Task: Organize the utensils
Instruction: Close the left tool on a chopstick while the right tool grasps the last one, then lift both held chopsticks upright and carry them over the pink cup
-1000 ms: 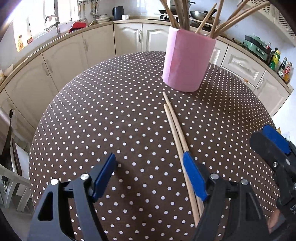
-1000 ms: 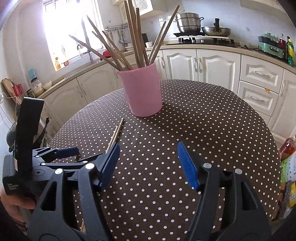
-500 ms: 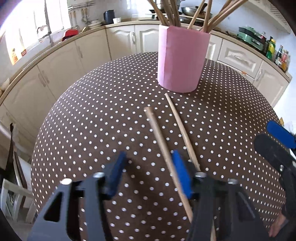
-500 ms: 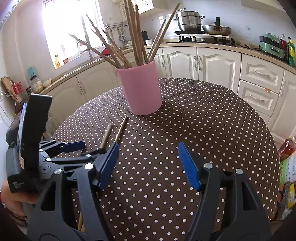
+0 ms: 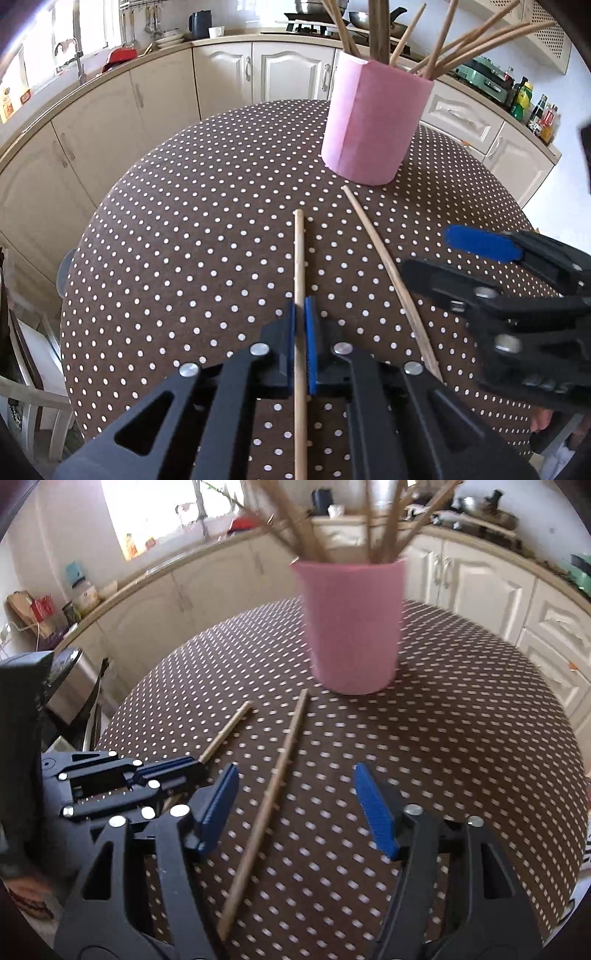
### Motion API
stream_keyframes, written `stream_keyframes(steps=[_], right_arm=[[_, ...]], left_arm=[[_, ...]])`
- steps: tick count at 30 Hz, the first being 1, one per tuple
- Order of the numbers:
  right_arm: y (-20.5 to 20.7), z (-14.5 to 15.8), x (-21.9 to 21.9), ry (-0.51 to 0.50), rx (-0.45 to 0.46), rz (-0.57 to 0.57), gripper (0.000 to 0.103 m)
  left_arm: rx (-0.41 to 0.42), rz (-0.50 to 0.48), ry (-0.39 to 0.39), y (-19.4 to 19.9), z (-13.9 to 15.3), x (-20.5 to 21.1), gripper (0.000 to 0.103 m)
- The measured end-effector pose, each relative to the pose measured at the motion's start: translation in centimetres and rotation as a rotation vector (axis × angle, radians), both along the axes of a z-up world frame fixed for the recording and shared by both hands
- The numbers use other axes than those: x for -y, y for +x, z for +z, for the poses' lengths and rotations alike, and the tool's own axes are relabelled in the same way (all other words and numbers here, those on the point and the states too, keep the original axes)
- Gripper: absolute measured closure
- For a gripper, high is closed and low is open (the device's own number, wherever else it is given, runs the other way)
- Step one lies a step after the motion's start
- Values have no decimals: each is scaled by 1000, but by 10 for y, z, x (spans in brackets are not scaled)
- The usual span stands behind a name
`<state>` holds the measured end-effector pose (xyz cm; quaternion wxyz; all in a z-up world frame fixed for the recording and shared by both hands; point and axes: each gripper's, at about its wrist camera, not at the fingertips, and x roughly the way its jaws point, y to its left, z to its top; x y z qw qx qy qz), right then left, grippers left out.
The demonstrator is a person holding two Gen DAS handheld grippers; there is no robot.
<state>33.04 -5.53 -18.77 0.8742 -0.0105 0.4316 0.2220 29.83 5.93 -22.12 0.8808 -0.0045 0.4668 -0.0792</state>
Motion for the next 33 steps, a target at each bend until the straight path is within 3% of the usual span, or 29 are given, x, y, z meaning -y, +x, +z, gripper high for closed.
stream_keyframes(steps=[2, 5, 7, 10, 13, 18, 21, 23, 24, 26, 33], right_arm=[[12, -4, -14, -36, -37, 18, 53], [24, -9, -28, -95, -77, 31, 67], [33, -13, -38, -142, -106, 42, 70], [39, -13, -46, -179, -107, 52, 76], [46, -13, -49, -188, -117, 50, 90], [53, -7, -35, -139, -149, 52, 96], [49, -8, -24, -94, -165, 48, 97], [47, -9, -19, -62, -174, 45, 97], [44, -9, -16, -53, -176, 45, 97], [39, -7, -13, -35, -170, 46, 97], [18, 12, 11, 27, -128, 54, 97]], left_arm=[[-11, -1, -13, 2, -2, -2, 97], [-31, -8, -23, 10, -1, -7, 97], [-40, -7, -19, 15, -1, -7, 97], [-56, -3, 1, 25, 1, -3, 97], [-83, 4, 11, 37, 4, 2, 97], [-117, 10, -2, 65, 9, 12, 94], [-143, -3, -37, 76, 10, 13, 84], [-145, -13, -39, 83, 11, 13, 84], [-143, -13, -34, 85, 11, 14, 84], [-126, -6, 18, 88, 11, 18, 97], [-66, 11, -48, 76, 24, 23, 97]])
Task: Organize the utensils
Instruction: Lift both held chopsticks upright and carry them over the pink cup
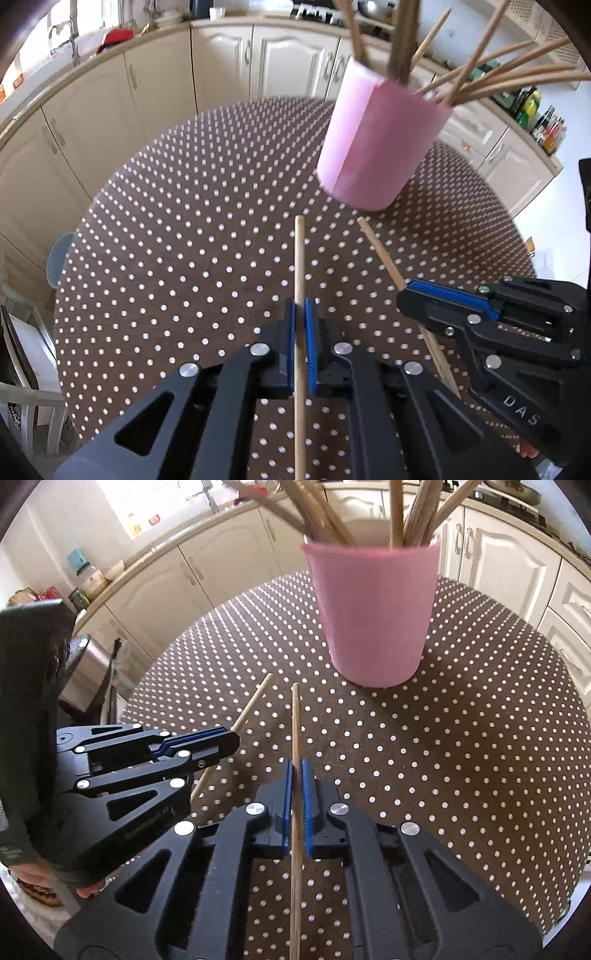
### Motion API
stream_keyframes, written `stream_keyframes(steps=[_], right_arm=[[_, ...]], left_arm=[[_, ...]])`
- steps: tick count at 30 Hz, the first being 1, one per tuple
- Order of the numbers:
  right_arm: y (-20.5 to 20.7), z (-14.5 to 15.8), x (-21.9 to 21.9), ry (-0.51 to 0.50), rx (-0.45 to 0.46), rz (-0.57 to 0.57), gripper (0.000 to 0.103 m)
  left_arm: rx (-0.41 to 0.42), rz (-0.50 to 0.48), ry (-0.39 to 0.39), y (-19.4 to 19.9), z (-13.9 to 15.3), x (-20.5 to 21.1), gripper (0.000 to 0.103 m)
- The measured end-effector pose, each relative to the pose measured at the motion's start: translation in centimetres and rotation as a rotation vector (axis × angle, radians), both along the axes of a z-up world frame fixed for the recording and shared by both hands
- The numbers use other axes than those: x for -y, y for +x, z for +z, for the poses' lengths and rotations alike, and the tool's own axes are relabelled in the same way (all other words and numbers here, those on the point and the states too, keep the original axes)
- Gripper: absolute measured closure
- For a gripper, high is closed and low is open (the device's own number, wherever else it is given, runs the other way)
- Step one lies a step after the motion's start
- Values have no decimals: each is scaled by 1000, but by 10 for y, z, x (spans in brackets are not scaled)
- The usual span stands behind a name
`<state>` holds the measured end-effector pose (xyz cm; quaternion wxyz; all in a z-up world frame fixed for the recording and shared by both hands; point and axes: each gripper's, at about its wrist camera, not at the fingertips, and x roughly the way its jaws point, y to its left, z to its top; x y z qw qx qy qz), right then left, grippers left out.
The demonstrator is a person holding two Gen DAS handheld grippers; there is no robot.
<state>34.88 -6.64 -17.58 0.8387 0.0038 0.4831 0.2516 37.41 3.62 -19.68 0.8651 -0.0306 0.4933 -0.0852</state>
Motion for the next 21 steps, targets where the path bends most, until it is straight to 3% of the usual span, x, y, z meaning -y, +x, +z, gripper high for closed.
stream_keyframes(steps=[14, 21], right_arm=[[-66, 96, 62, 138, 244, -15, 97], [-89, 135, 52, 183, 358, -23, 97]], left_arm=[[338, -21, -10, -68, 97, 24, 97], [483, -33, 19, -120, 133, 34, 97]])
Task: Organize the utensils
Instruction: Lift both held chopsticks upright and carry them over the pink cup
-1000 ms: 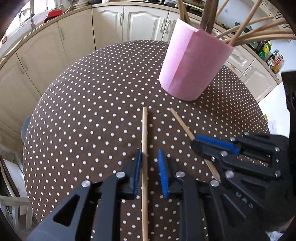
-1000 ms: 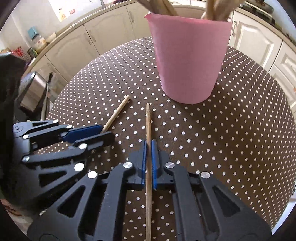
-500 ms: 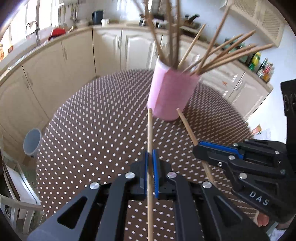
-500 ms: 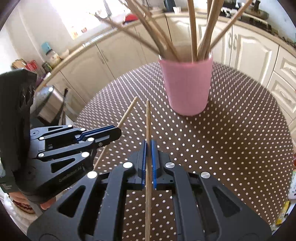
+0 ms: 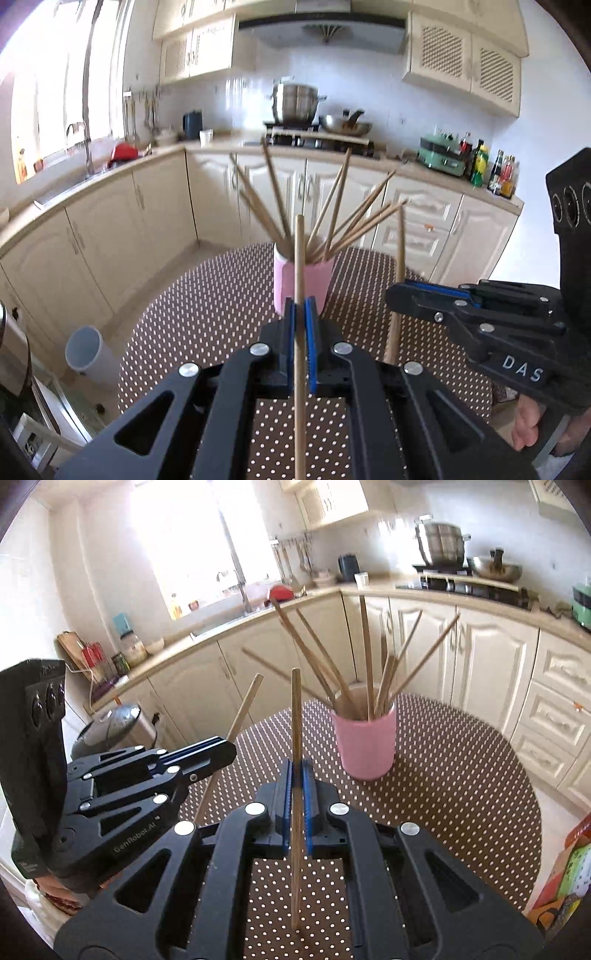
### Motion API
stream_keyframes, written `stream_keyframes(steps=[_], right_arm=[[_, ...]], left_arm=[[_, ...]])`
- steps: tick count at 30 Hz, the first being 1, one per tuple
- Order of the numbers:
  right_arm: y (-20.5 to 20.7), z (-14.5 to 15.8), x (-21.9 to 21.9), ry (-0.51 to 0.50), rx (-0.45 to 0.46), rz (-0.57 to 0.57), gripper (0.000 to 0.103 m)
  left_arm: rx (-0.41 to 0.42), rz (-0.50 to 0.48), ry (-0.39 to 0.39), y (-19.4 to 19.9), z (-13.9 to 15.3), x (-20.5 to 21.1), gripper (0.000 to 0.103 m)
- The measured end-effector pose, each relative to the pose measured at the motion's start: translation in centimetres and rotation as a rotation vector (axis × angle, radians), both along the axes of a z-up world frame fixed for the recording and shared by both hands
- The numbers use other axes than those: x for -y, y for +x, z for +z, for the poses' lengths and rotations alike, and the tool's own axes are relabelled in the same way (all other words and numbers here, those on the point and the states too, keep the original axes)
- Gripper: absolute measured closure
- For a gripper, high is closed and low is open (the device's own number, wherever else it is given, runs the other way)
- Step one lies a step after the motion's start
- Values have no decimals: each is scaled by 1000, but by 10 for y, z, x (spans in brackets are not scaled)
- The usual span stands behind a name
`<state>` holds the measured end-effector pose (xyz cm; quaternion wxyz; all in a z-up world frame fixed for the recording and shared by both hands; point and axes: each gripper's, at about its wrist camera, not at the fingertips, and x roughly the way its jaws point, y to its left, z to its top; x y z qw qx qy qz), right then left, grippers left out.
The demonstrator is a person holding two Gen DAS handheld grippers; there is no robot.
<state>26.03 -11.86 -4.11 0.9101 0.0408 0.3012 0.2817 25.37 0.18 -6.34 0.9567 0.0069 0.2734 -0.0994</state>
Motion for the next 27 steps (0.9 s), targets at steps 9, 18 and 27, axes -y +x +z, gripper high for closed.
stream_keyframes(steps=[9, 18, 27], right_arm=[[-10, 23, 3, -12, 93, -18, 97], [-3, 41, 9, -19, 152, -33, 97], [13, 69, 13, -15, 226, -55, 97]], left_arm=[[75, -40, -53, -15, 25, 10, 97], [112, -41, -108, 0, 35, 8, 97], [219, 4, -137, 15, 65, 1, 97]])
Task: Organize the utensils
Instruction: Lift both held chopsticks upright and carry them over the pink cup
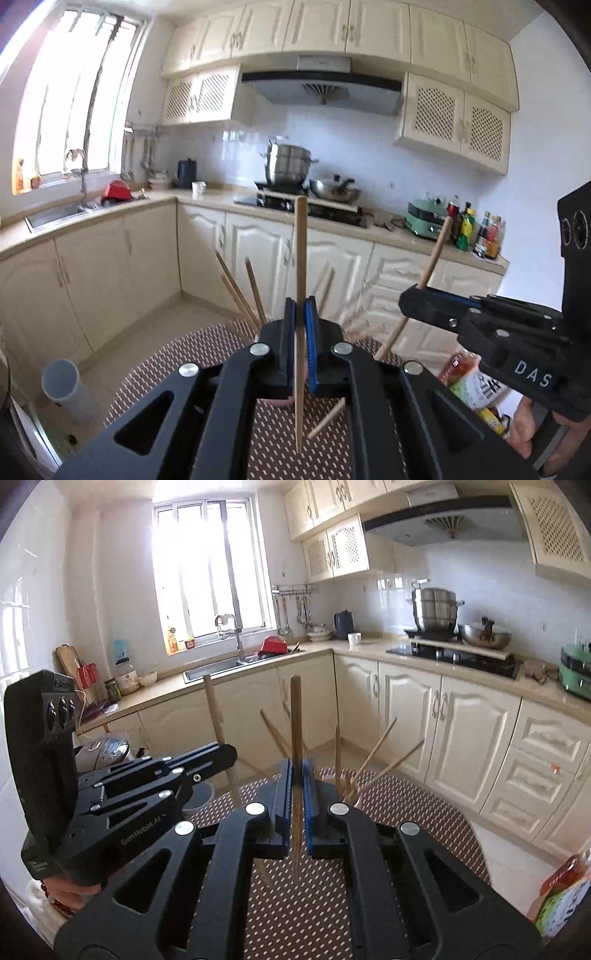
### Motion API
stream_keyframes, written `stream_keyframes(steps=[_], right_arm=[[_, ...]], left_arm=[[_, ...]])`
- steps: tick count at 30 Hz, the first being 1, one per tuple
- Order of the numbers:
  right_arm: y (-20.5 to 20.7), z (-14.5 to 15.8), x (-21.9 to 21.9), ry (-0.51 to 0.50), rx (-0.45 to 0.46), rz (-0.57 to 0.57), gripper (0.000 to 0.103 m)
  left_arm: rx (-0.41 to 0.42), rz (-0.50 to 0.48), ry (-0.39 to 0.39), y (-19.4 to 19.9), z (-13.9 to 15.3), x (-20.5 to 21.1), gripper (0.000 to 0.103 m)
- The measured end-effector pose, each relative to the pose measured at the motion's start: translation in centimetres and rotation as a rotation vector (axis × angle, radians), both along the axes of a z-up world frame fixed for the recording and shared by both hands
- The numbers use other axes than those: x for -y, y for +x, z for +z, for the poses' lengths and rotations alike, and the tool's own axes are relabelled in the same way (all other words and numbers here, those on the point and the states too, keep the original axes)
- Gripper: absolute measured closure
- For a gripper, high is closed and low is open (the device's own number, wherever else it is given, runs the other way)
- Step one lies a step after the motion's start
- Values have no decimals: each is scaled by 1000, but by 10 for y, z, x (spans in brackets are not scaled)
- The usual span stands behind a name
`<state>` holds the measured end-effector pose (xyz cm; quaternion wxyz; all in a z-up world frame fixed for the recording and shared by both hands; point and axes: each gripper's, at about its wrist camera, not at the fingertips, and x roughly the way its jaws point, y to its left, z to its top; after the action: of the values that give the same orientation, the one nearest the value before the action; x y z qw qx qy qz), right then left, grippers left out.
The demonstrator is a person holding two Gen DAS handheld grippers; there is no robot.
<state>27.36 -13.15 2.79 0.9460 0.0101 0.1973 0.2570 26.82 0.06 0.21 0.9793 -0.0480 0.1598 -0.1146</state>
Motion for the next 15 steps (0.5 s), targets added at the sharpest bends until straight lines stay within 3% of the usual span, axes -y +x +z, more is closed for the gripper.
stream_keyframes(steps=[3, 8, 15], right_arm=[[5, 13, -3, -7, 41, -14, 97], [19, 26, -11, -30, 94, -37, 97], [36, 29, -20, -19, 165, -63, 97]], left_arm=[[46, 16, -44, 5, 16, -5, 97], [95, 37, -55, 21, 36, -5, 97], [166, 76, -86, 45, 33, -1, 97]])
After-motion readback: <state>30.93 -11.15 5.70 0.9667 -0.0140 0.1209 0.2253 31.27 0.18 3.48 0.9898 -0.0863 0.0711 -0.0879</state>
